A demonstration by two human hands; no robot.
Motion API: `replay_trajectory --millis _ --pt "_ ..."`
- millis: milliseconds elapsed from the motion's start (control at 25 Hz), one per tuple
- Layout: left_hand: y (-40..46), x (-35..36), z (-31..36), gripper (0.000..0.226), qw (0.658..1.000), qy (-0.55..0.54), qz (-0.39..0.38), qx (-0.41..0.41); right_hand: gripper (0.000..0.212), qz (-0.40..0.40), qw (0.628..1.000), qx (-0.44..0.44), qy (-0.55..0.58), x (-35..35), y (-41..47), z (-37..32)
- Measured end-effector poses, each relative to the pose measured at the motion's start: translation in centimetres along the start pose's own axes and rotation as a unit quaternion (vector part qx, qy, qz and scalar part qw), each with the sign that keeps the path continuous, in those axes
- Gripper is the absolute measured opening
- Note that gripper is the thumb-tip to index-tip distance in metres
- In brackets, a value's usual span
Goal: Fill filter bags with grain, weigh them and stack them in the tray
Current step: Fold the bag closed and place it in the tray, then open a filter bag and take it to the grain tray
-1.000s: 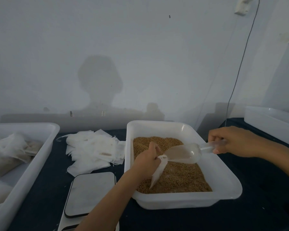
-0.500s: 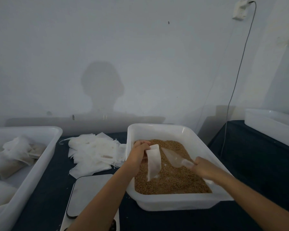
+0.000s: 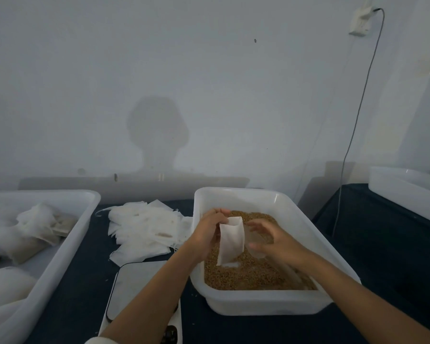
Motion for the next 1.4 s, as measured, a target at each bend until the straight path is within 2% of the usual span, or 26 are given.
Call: replay_trajectory --millis 80,160,280,320,440,560,680,760,920,1000,1160,1320,1400 --pt "-0.3 0.5 1.5 0.019 0.998 0.029 -0.045 0.023 0.030 -0.008 0.995 -0.041 0.092 0.5 -0.4 -2.8" --pt "-0.9 0.7 3.6 0.018 0.995 0.041 -0.085 0.044 0.018 0.023 0.987 -0.075 0.143 0.8 -0.7 -5.2" --pt "-2.0 -1.2 6.7 0.019 0.990 0.051 -0.085 0.096 0.002 0.064 0.969 -0.092 0.221 1.1 -1.4 -8.0" --pt "-2.6 -2.4 7.3 0.014 0.989 0.060 -0.070 0.116 0.005 0.065 0.964 -0.090 0.244 1.4 -1.6 -8.7" --pt "-5.2 -6.2 7.5 0.044 0.977 0.129 -0.045 0.164 0.014 0.053 0.949 -0.075 0.302 3.5 -2.0 -10.6" --pt "-8.1 -9.6 6.6 0.040 0.966 0.170 -0.013 0.195 0.019 0.046 0.939 -0.061 0.334 6.5 -2.1 -12.5" --pt "-10.0 -13.2 6.3 0.033 0.952 0.204 0.043 0.224 0.016 0.068 0.945 -0.056 0.314 10.0 -2.3 -13.9" --pt "-10.8 -15.1 6.1 0.029 0.945 0.221 0.064 0.232 0.017 0.114 0.963 -0.067 0.237 11.8 -2.5 -14.7" --pt "-11.4 -17.7 4.0 0.032 0.929 0.294 0.084 0.208 0.034 0.175 0.974 -0.073 0.126 14.9 -2.5 -14.8" --pt "-11.5 -18.5 2.8 0.033 0.913 0.347 0.101 0.189 0.037 0.173 0.976 -0.067 0.113 16.4 -2.1 -13.8" --pt "-11.5 -19.0 1.1 0.033 0.910 0.360 0.131 0.159 0.034 0.158 0.981 -0.060 0.100 17.7 -1.0 -11.4" --pt "-11.4 -19.2 0.7 0.014 0.901 0.379 0.137 0.158 0.008 0.122 0.985 -0.076 0.097 18.6 -0.5 -10.2" --pt "-11.6 -19.8 0.9 0.025 0.913 0.342 0.148 0.168 0.024 0.125 0.981 -0.114 0.097 18.1 -0.6 -10.5"
Point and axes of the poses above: each hand's wrist, its own y-axis towards the middle knuckle, its own x-axis out of the palm, z = x × y, the point moved 10 cm from there along y, towards the middle knuckle, and after that the axes turned 9 degrees about x, right-handed, at the moved point
